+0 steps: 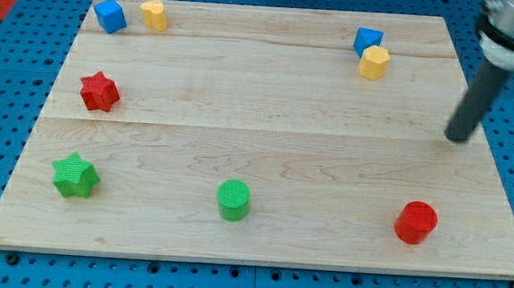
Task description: Keep red circle on bottom left to yellow hexagon
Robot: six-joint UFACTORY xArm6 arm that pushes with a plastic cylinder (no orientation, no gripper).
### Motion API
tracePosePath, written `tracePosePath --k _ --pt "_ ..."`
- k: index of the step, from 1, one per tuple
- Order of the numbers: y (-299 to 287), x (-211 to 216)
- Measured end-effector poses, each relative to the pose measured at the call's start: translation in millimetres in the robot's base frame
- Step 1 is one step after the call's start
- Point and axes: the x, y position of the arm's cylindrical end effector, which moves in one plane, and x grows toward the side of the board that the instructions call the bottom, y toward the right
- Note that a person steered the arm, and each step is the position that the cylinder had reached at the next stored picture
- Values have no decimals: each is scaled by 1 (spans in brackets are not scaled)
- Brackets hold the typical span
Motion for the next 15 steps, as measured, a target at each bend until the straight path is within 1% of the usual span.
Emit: tracePosePath --k 2,3,4,5,6,7,8,9,11,13,14,15 --pt "-11 124" --pt "-89 127" --pt "-145 94" --pt "-160 70" --pt "-156 76" --pt "-148 108" --pt "-103 91" --pt "-116 65" --pt "-163 7" --pt "-163 -81" --pt "-187 -91" --pt "-196 -97"
